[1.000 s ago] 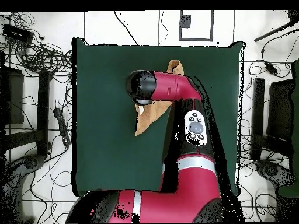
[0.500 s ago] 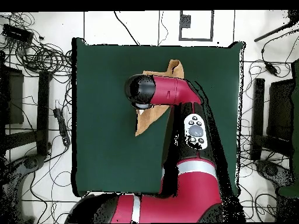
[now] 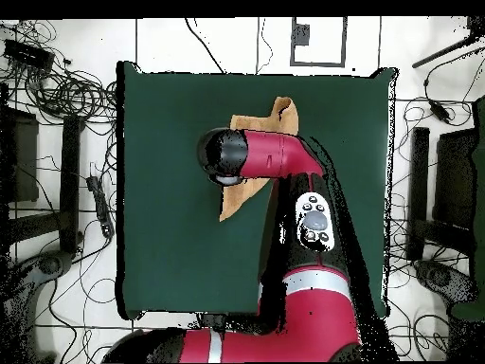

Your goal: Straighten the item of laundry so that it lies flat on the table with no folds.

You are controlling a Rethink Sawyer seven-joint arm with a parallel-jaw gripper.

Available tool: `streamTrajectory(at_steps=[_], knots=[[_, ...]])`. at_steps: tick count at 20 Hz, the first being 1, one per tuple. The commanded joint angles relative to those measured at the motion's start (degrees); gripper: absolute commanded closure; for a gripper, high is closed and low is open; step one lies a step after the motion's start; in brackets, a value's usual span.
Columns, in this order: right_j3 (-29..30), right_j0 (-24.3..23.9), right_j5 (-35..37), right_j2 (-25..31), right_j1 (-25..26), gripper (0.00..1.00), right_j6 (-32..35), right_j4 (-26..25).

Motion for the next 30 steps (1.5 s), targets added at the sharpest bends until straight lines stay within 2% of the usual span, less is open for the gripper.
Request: streamTrajectory(at_steps=[1,13,30], knots=[[8.6,2.4,-4.2,2.3,0.9,0.00,9.6,0.7],[8.6,2.4,-8.0,2.5,3.2,0.00,9.0,0.1],[4.7,1.4,-10.8,3.5,8.6,0.00,5.8,-1.0]])
